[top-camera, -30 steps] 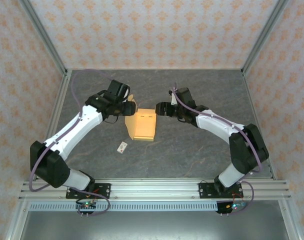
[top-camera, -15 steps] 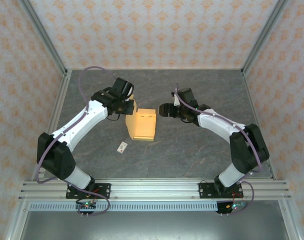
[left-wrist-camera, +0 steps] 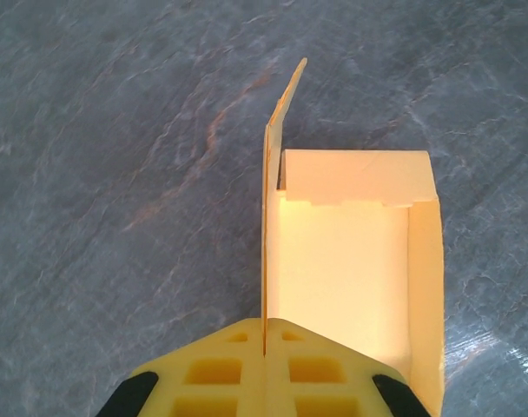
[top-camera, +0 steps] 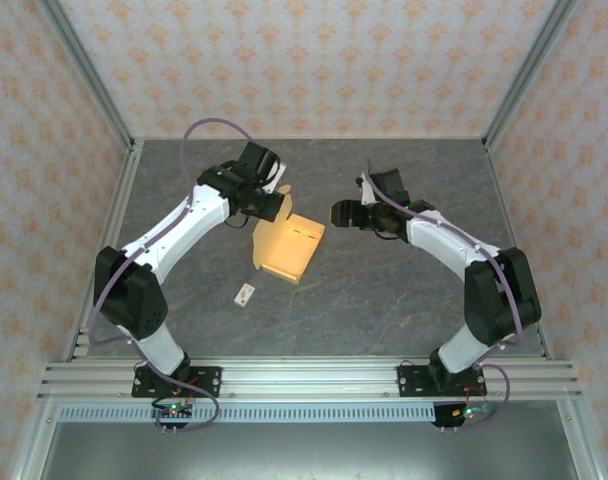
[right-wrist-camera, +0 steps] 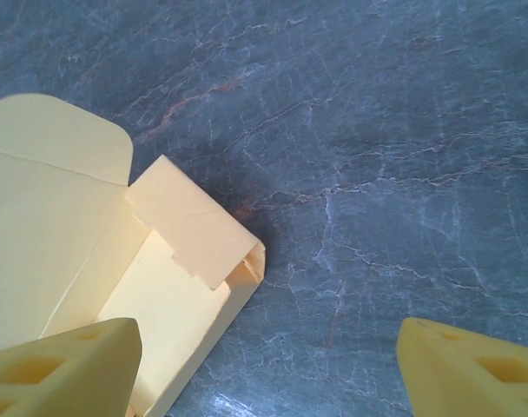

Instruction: Fold the paper box

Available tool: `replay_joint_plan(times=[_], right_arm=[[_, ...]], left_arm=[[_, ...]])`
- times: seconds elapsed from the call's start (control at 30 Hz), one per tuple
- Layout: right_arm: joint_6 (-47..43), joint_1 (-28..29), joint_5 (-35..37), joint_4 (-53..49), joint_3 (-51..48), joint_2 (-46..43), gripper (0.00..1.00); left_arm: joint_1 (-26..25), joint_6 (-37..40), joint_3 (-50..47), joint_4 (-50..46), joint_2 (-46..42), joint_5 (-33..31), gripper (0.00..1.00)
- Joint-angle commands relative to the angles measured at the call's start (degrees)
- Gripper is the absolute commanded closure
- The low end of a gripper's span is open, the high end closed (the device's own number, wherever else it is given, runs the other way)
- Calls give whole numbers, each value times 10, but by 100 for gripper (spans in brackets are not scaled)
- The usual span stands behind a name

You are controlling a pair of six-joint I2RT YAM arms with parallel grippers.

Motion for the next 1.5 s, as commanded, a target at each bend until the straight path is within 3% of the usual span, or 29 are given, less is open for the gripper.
replay_joint_plan(times=[0.0, 0.17, 0.47, 0.7, 1.03, 1.47], right_arm=[[-9, -25, -63, -40, 36, 12, 22], [-6, -57, -157, -68, 91, 85, 26], [-31, -58, -264, -98, 152, 209, 34], [-52, -59, -307, -99, 158, 254, 43], [-40, -56, -333, -60, 118, 253, 50], [-48, -34, -282, -64, 109, 248, 61]], left_arm=[[-13, 97, 29, -16, 7, 35, 97], [-14, 146, 55, -12, 22, 63, 97], [-17, 168, 90, -17, 57, 87, 97], [-17, 173, 106, -23, 71, 91, 98], [-18, 165, 109, -20, 76, 73, 99], [-21, 154, 115, -20, 85, 55, 100]])
